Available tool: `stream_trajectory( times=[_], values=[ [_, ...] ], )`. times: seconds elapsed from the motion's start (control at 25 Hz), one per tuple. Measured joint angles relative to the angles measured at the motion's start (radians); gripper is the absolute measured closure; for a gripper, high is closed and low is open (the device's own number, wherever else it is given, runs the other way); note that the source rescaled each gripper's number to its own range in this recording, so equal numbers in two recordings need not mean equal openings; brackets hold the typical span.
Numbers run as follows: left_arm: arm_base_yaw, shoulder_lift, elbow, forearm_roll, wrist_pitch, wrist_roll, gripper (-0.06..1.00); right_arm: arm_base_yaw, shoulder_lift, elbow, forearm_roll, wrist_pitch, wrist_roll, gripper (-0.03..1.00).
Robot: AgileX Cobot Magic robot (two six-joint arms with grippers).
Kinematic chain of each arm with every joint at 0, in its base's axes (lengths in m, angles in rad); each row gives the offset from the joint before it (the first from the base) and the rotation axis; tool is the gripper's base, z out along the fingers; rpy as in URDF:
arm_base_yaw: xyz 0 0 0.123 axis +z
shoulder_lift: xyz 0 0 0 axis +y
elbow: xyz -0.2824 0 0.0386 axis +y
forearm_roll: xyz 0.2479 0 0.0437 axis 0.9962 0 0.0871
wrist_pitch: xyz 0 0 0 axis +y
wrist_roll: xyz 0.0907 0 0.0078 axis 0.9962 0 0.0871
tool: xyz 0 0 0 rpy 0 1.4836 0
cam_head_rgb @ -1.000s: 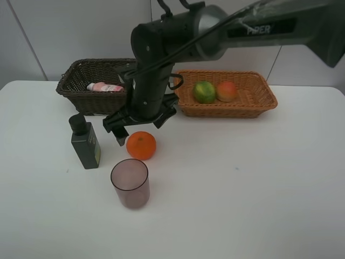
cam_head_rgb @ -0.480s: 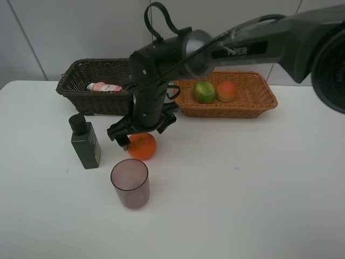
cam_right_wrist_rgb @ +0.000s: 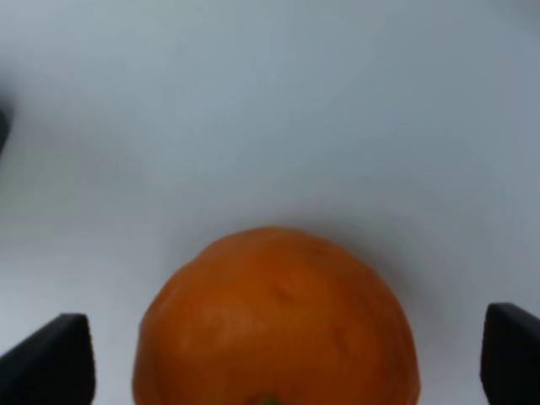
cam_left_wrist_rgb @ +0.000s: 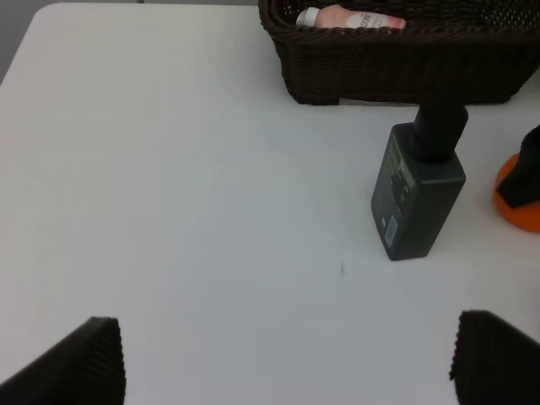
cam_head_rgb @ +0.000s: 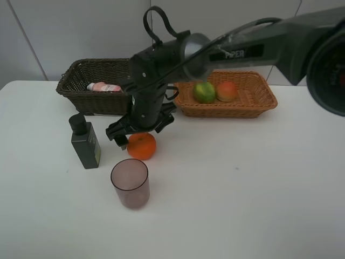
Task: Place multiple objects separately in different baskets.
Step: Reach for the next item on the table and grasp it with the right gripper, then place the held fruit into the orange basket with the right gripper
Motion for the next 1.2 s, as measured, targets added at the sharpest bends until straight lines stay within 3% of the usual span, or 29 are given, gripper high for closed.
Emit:
stream_trajectory(
  times=[0.6,0.68,0.76,0.8,1.2],
  values=[
    [0.0,0.0,0.0,0.0,0.0,0.0,-0.06,0.007,0.069,0.0,-0.018,0.0,-0.004,-0.02],
    [0.0,0.0,0.0,0.0,0.0,0.0,-0.06,0.009,0.069,0.0,-0.031,-0.001,-0.004,0.06],
    [0.0,0.0,0.0,0.0,0.0,0.0,-0.06,0.011,0.069,0.0,-0.036,-0.001,-0.004,0.29],
    [0.0,0.0,0.0,0.0,0.0,0.0,-0.06,0.011,0.069,0.0,-0.039,0.001,-0.004,0.33],
    [0.0,0.0,0.0,0.0,0.0,0.0,-0.06,0.013,0.069,0.0,-0.042,0.014,-0.004,0.33]
  ],
)
